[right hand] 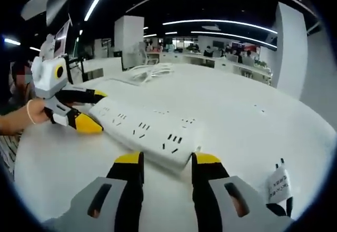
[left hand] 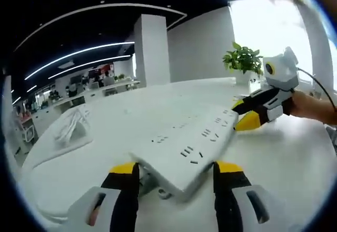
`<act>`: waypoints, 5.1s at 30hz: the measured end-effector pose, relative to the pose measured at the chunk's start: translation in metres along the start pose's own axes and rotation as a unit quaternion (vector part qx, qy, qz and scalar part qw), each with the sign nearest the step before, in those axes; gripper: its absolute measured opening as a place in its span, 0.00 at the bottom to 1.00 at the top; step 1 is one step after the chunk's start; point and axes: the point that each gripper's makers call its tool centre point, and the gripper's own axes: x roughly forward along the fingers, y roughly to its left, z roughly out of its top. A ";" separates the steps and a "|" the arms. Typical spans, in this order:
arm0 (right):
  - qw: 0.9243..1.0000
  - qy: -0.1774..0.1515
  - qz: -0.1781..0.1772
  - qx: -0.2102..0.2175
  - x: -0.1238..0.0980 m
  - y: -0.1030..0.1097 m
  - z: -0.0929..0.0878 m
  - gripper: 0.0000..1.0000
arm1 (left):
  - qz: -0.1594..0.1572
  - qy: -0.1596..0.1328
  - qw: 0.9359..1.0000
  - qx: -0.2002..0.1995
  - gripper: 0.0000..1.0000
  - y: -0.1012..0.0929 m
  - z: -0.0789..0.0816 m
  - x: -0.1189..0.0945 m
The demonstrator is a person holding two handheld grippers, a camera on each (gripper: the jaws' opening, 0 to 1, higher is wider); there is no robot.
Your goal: Straighten the power strip on the desk, plug the charger into it
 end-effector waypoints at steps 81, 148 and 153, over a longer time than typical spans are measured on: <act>0.996 -0.004 -0.080 0.025 -0.016 -0.029 -0.013 0.29 | -0.082 0.019 0.996 0.044 0.56 -0.007 0.018 0.045; 0.995 -0.089 -0.044 0.011 -0.046 -0.005 0.017 0.54 | -0.037 -0.062 0.997 0.010 0.84 -0.017 0.039 -0.008; 0.994 -0.098 -0.038 0.013 -0.052 -0.002 0.020 0.56 | -0.037 -0.070 0.997 0.021 0.85 -0.022 0.044 -0.016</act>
